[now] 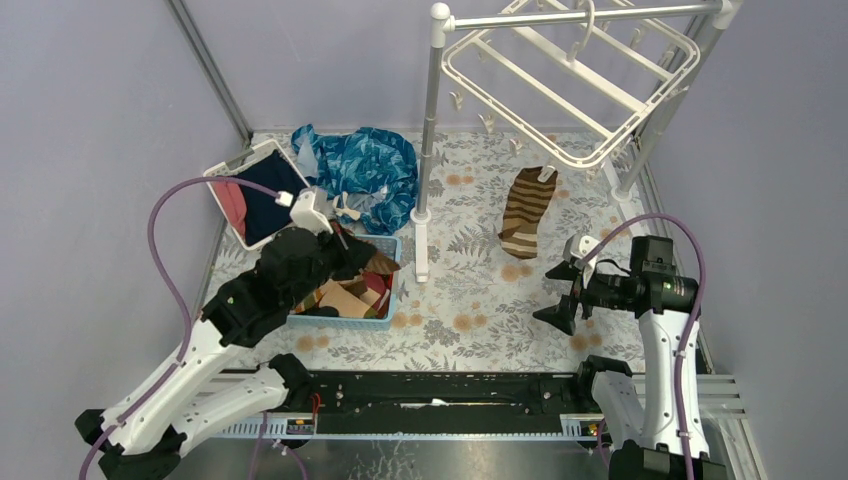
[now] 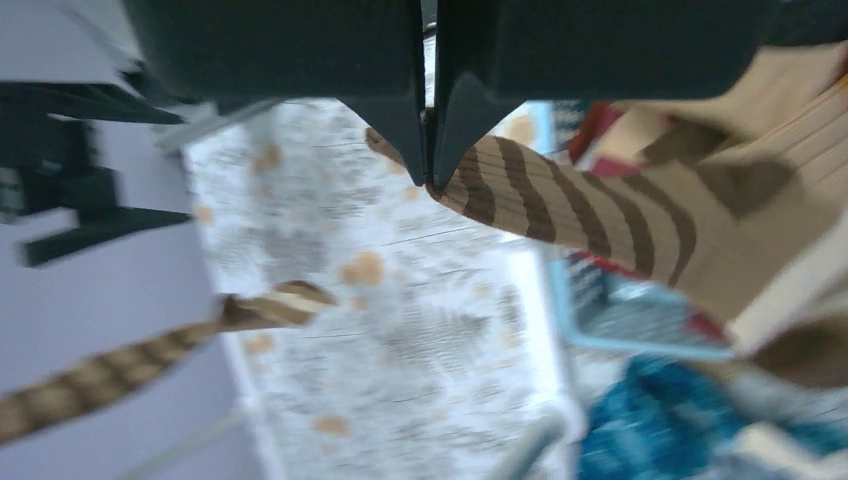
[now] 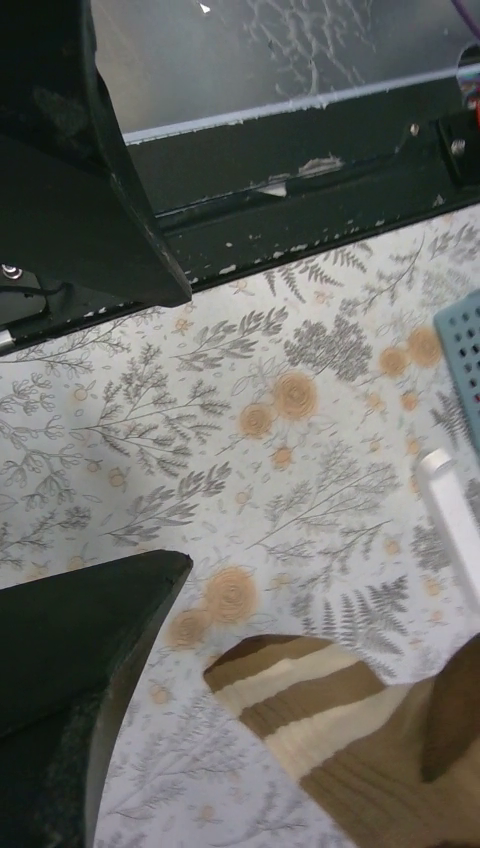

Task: Clip the socks to the hanger
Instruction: Pick up the sock from the bin.

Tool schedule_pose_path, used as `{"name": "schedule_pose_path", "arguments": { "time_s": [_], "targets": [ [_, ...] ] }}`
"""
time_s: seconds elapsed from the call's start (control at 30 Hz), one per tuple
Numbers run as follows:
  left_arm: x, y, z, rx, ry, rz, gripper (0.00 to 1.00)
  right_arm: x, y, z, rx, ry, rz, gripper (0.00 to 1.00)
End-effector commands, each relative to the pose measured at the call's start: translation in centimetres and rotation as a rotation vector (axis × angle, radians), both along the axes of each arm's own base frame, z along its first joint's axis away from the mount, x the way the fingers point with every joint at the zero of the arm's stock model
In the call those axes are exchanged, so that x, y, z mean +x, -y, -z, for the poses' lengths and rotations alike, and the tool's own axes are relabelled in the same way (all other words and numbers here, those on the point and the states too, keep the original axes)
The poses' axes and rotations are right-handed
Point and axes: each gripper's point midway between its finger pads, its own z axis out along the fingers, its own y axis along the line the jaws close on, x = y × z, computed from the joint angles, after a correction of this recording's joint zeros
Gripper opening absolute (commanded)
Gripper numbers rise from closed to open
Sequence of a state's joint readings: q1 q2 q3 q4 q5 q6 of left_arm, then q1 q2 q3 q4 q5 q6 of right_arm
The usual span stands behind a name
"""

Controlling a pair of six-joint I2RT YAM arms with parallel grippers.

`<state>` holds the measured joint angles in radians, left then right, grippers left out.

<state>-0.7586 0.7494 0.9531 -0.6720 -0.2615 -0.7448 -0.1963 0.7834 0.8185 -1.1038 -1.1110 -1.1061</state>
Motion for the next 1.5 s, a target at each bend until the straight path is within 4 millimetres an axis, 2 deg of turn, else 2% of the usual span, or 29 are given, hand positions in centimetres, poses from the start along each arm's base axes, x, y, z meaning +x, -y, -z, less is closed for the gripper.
{"name": "schedule_pose_path", "arguments": {
  "time_s": [0.0,0.17,0.3,0.5,0.67,0.83,1.0,1.3,1.4,1.47],
  "targets": [
    [-0.9,7.3,-8.2,-0.286,0.172,0.323,0.00,-2.2,-2.0,-4.0,0.087,0.155,-0.156,1.00],
    [-1.9,12.6,-12.1,-0.540,0.192,0.469,0.00,-2.3,-2.7,-6.5,0.146,0.248,-0.201,1.00],
    [-2.5,15.8,-13.7,-0.650,0.217,0.457,0.00,-2.5,-3.4,-8.8,0.203,0.301,-0.225,1.00],
    [-2.6,19.8,-12.5,-0.745,0.158,0.438,0.00,-2.5,-4.0,-11.3,0.299,0.320,-0.243,1.00],
    [-2.3,22.4,-10.7,-0.748,0.101,0.420,0.00,-2.6,-4.1,-11.9,0.313,0.327,-0.251,1.00],
    [-2.5,24.0,-10.4,-0.772,0.078,0.435,0.00,-2.5,-4.3,-12.2,0.347,0.323,-0.266,0.98],
    [-2.9,25.1,-10.1,-0.779,0.062,0.456,0.00,-1.7,-4.3,-12.1,0.368,0.311,-0.269,0.81],
    [-2.9,24.8,-9.7,-0.766,0.069,0.447,0.00,-1.2,-4.2,-12.2,0.364,0.316,-0.270,0.18],
    [-3.1,24.6,-9.4,-0.744,0.083,0.459,0.00,-1.2,-4.2,-12.1,0.359,0.313,-0.268,0.05],
    [-3.5,24.3,-9.2,-0.725,0.097,0.479,0.16,-1.2,-4.1,-11.9,0.351,0.304,-0.263,0.01]
  ]
}}
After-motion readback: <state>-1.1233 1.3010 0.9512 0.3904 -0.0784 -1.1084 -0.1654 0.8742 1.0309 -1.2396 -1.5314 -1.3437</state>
